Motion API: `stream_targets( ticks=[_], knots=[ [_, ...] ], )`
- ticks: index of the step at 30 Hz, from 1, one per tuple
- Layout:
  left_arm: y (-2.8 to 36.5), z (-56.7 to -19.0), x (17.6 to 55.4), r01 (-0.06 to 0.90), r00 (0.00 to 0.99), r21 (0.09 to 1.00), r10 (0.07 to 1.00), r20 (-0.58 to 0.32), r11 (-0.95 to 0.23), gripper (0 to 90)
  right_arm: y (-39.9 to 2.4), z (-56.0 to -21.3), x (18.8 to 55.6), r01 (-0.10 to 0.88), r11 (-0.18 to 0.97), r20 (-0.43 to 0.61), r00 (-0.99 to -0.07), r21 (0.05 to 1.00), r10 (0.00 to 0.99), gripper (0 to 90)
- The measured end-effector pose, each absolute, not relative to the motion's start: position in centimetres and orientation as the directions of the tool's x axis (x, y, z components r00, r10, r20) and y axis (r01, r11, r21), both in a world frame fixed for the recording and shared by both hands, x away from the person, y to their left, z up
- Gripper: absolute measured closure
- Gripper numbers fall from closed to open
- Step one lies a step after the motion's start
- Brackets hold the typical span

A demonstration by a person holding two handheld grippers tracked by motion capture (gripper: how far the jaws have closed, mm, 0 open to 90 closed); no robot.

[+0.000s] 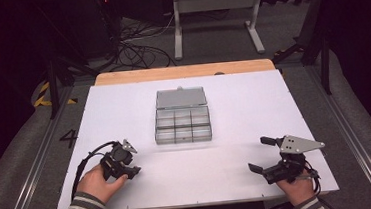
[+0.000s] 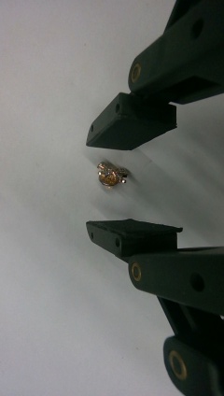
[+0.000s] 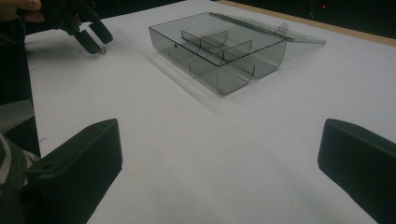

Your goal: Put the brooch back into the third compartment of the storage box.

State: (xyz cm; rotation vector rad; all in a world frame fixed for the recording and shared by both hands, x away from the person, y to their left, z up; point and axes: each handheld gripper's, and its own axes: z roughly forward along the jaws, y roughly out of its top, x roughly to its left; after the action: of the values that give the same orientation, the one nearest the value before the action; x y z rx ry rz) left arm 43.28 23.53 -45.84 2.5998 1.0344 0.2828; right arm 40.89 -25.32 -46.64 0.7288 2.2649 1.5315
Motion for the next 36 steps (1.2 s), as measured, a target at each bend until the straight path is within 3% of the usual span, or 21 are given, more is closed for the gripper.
stream_targets(
  ticks=[13,27,36],
  knots=[
    [23.4,-46.03,43.46,0.623,0.734,0.354,0.678,0.045,-0.698,63.0,-25.29,-46.61,40.82,0.229,0.299,0.026,-0.831,0.926,0.556,0.6],
    [23.29,-46.06,43.54,0.625,0.742,0.35,0.67,0.01,-0.698,79.2,-25.22,-46.6,40.75,0.223,0.302,0.024,-0.838,0.927,0.545,0.6],
    [23.34,-45.98,43.53,0.626,0.741,0.353,0.672,0.01,-0.695,80.1,-25.2,-46.62,40.77,0.224,0.303,0.024,-0.839,0.926,0.544,0.6]
  ],
)
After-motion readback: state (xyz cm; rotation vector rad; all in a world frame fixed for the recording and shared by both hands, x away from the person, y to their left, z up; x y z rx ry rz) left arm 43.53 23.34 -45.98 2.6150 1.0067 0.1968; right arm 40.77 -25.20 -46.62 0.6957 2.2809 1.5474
